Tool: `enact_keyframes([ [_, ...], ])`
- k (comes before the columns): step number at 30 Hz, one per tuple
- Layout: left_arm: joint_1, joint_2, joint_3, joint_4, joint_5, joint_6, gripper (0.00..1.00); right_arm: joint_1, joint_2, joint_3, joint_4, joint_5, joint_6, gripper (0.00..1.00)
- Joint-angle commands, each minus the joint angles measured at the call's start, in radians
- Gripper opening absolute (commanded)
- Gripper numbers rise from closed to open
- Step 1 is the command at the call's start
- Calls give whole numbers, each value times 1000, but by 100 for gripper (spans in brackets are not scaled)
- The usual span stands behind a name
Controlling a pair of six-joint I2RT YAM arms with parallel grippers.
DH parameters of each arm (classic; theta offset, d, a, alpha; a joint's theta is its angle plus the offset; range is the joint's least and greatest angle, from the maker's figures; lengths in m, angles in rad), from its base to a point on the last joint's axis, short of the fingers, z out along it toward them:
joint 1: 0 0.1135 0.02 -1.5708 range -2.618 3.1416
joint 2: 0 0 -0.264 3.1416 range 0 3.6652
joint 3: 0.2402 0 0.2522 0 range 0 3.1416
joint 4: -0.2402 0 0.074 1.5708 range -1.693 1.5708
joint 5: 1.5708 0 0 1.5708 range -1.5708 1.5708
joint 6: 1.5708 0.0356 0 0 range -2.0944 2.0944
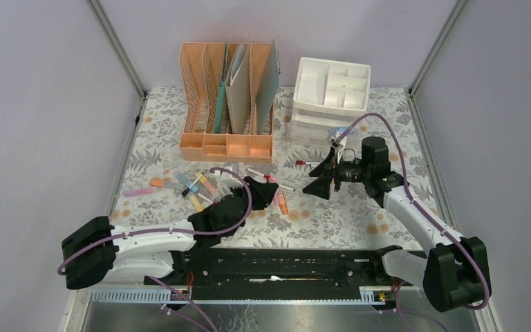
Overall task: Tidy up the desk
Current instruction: Place the stationery in the drawer.
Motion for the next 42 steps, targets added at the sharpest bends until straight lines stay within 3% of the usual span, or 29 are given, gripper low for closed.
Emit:
enact_keyframes([
  [1, 4, 64, 59, 192, -9, -12, 0, 37, 0, -15, 135, 61, 79, 92],
  [14, 3, 313, 255, 204, -3, -50, 0, 117, 76, -6, 131, 116, 81, 87],
  [21, 2, 368, 284, 240, 24, -58, 0, 137, 109, 10, 123, 145, 93, 71],
  [26, 2, 378, 285, 260, 39, -58, 0, 142, 123, 27, 111, 159, 95, 47],
  [31, 2, 370, 265, 294, 54, -47, 0, 142, 131, 47, 87, 163, 88, 5],
  [33, 2, 358, 250, 309, 60, -38, 0, 142, 129, 58, 67, 164, 74, 0],
  [35, 2, 337, 231, 321, 69, -21, 13, 142, 122, 64, 42, 166, 57, 0],
  [39, 2, 262, 178, 326, 86, 41, 60, 142, 97, 85, -27, 173, -46, 0],
  [42, 3, 190, 114, 351, 115, 113, 82, 141, 80, 118, -121, 202, -144, 0],
])
